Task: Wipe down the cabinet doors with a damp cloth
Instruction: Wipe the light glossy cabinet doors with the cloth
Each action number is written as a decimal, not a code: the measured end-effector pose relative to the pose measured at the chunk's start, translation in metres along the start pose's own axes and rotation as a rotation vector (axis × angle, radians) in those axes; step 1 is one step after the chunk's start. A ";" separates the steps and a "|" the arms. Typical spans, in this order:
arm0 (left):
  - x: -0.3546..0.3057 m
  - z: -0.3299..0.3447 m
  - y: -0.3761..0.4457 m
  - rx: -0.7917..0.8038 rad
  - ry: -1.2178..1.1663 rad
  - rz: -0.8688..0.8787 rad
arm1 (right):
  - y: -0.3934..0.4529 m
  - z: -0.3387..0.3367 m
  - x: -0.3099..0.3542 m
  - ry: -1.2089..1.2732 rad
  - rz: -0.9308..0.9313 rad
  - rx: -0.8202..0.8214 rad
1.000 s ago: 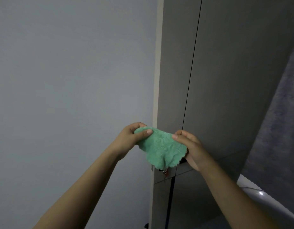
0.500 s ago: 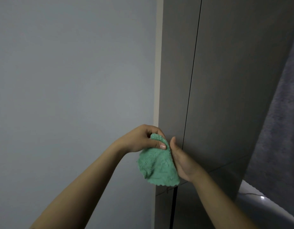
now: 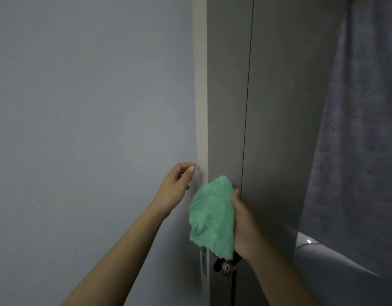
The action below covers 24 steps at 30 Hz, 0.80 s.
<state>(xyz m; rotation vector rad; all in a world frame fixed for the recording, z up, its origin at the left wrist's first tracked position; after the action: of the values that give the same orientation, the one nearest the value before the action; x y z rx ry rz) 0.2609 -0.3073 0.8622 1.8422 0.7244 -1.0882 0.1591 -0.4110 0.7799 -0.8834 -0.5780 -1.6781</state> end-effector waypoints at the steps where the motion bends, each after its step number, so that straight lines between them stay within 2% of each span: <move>1: 0.005 0.003 0.009 -0.001 -0.013 -0.021 | 0.002 -0.007 0.007 0.013 -0.046 -0.037; 4: 0.015 0.025 0.039 0.031 -0.061 -0.049 | -0.003 -0.026 0.031 0.027 -0.177 -0.180; 7: 0.029 0.048 0.054 0.030 -0.276 -0.080 | -0.010 -0.045 0.045 -0.021 -0.250 -0.329; 9: 0.039 0.056 0.055 -0.036 -0.379 -0.139 | -0.015 -0.055 0.052 -0.066 -0.286 -0.409; 12: 0.042 0.057 0.051 -0.143 -0.333 -0.139 | -0.025 -0.069 0.054 -0.078 -0.314 -0.497; 17: 0.028 0.055 0.036 -0.225 -0.265 0.003 | -0.028 -0.081 0.049 -0.177 -0.293 -0.534; 24: 0.031 0.054 0.034 -0.276 -0.286 -0.029 | -0.004 -0.064 0.053 -0.179 -0.295 -0.528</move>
<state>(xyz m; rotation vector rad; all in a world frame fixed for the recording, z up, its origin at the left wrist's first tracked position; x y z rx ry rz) 0.2804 -0.3695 0.8338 1.4134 0.6948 -1.1768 0.1316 -0.4896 0.7835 -1.3903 -0.3990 -2.0799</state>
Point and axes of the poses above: each hand's wrist, its own y-axis towards the middle knuckle, its own z-axis out of the palm, x = y × z, the point moved 8 cm from there along y, towards the middle knuckle, and after that the axes turned 1 degree about y, right-handed, at the moved point
